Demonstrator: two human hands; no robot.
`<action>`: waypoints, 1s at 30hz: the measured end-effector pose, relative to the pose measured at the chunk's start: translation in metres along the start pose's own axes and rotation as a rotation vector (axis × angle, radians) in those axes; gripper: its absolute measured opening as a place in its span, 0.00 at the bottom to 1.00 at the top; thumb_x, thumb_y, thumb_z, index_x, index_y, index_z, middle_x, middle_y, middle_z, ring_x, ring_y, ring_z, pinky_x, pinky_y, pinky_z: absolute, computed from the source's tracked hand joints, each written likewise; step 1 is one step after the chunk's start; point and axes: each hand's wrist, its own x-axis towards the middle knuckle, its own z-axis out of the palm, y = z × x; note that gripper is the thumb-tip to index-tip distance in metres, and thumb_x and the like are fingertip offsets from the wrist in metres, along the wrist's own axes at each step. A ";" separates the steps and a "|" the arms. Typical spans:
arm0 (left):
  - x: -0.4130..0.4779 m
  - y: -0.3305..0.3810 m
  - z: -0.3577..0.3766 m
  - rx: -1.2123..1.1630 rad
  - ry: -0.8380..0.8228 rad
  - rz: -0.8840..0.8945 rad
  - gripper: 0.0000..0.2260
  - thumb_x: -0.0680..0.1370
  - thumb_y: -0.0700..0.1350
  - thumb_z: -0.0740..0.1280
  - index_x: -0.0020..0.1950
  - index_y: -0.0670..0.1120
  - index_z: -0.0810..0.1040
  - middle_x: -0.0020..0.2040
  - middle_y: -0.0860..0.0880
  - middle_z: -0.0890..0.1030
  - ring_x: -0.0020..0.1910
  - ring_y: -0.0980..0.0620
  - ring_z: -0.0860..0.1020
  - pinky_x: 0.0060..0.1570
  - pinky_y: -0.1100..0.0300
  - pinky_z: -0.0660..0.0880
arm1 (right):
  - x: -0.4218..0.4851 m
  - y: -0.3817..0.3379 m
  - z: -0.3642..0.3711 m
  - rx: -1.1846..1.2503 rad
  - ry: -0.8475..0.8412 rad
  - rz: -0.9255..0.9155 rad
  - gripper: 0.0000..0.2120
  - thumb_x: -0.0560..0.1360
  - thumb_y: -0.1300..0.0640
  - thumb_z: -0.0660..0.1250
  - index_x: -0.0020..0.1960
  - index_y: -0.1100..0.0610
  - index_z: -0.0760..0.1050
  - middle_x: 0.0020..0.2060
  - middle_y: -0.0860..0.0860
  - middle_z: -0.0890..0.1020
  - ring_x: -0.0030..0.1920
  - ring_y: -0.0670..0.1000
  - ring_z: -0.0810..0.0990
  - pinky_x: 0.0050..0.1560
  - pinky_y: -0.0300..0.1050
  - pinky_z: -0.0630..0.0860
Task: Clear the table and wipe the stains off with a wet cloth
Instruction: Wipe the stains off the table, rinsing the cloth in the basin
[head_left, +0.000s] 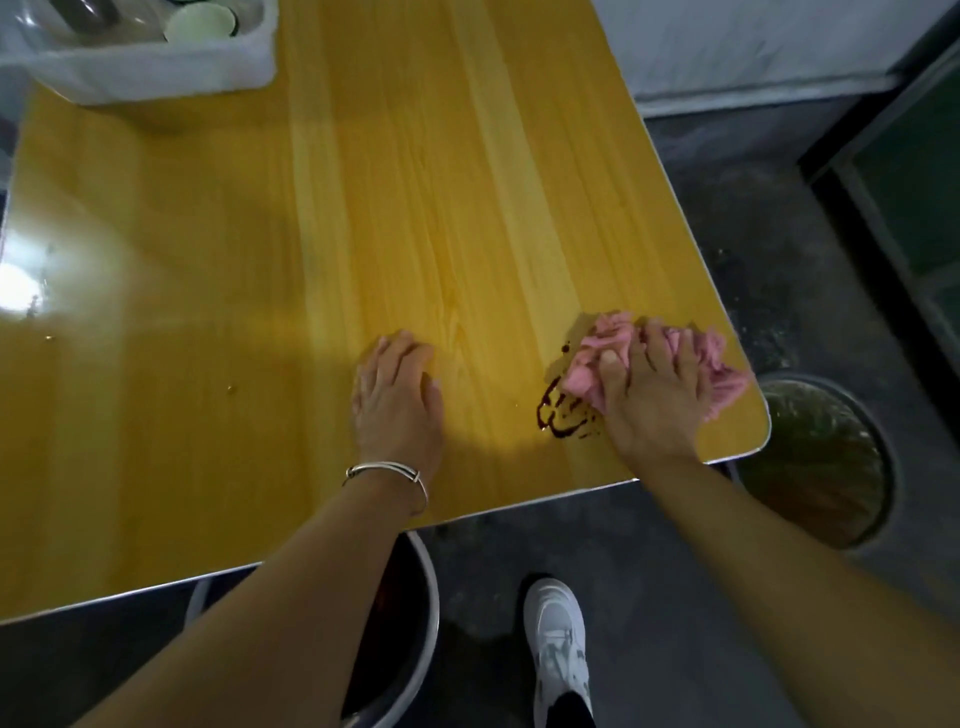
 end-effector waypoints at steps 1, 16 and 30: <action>-0.004 -0.004 0.001 0.016 -0.031 0.038 0.18 0.80 0.44 0.55 0.71 0.47 0.64 0.75 0.51 0.58 0.75 0.52 0.50 0.74 0.54 0.45 | -0.011 -0.010 0.008 -0.011 0.015 0.024 0.29 0.78 0.41 0.40 0.76 0.51 0.54 0.77 0.47 0.51 0.76 0.55 0.43 0.74 0.55 0.41; -0.014 -0.017 0.003 0.048 -0.097 0.143 0.23 0.80 0.39 0.53 0.74 0.50 0.55 0.77 0.53 0.48 0.75 0.54 0.41 0.72 0.56 0.35 | -0.025 0.005 0.024 -0.107 0.115 -0.021 0.27 0.78 0.42 0.44 0.75 0.49 0.57 0.76 0.47 0.55 0.76 0.57 0.44 0.73 0.63 0.43; -0.014 -0.016 0.004 0.015 -0.057 0.143 0.23 0.79 0.38 0.56 0.73 0.49 0.60 0.76 0.53 0.54 0.75 0.55 0.46 0.72 0.59 0.37 | -0.024 -0.019 0.025 -0.238 0.044 -0.632 0.25 0.75 0.41 0.50 0.64 0.50 0.74 0.67 0.50 0.74 0.69 0.63 0.69 0.62 0.74 0.62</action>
